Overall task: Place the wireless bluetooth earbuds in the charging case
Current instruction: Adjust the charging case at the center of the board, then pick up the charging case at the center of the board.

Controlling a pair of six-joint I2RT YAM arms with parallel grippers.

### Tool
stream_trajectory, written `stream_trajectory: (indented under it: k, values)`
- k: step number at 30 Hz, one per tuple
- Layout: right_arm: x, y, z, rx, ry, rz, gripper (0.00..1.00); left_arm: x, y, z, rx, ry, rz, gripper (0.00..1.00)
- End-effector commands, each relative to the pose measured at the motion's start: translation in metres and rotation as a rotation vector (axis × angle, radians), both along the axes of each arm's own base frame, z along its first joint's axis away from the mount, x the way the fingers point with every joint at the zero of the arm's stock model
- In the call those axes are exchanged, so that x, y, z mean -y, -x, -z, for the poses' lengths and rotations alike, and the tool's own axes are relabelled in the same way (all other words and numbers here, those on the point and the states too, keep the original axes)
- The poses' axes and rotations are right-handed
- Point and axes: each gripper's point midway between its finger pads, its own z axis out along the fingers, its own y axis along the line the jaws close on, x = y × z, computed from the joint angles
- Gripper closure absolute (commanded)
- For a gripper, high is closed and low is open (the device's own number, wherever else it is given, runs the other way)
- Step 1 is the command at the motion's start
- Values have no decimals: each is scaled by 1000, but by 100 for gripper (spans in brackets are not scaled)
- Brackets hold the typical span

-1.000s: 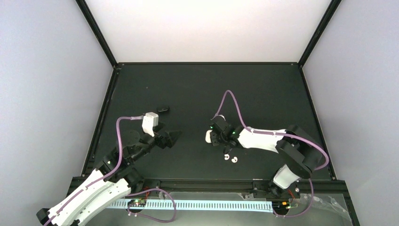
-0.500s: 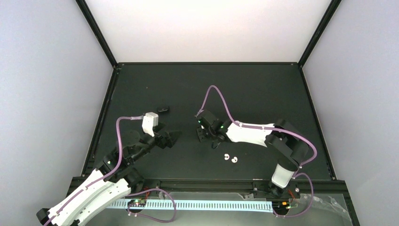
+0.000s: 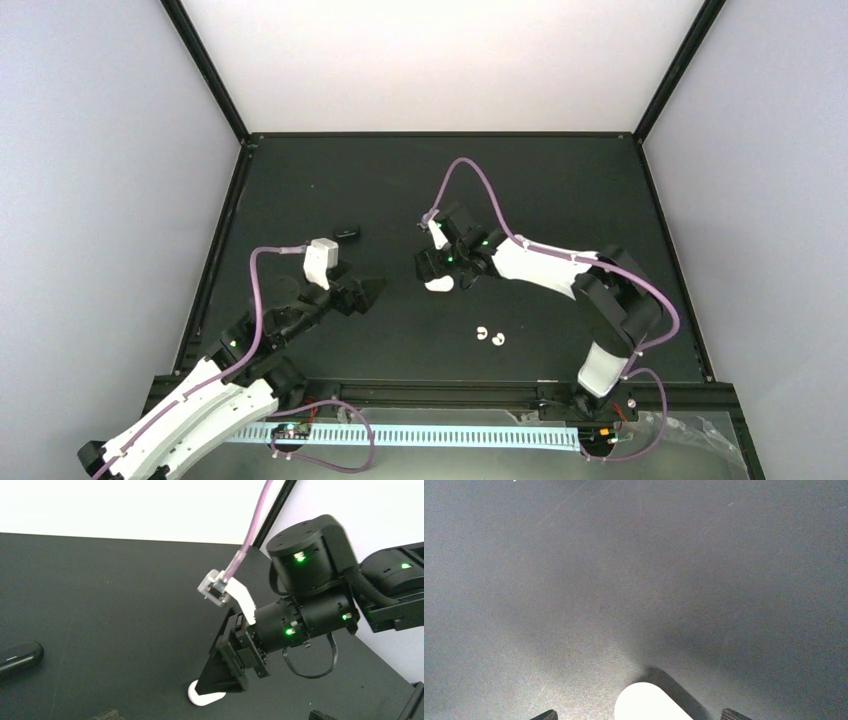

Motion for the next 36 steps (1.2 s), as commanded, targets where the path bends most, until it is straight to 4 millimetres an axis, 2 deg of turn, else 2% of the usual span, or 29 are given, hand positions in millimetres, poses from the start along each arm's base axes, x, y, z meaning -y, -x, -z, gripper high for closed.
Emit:
stream_trajectory:
  k: [1,10,15,19,23,29,36]
  values:
    - [-17,8,10,-42,6,-110,16,-1,4,-6,2,-4,10,1]
    - [-9,15,47,-123,69,-101,17,-5,5,-5,7,-1,-4,1]
    - [-1,25,47,-147,61,-85,21,-5,5,-5,7,1,-3,1]
    - [2,40,44,-170,51,-101,30,-5,4,-3,6,-1,-5,1]
    - [7,53,50,-192,106,-126,39,-5,3,-3,8,-5,-12,1]
    - [21,43,60,-164,208,-64,40,-2,2,0,-4,-3,-6,1]
    - [14,43,69,-143,307,-75,40,-1,1,2,-10,-7,-4,1]
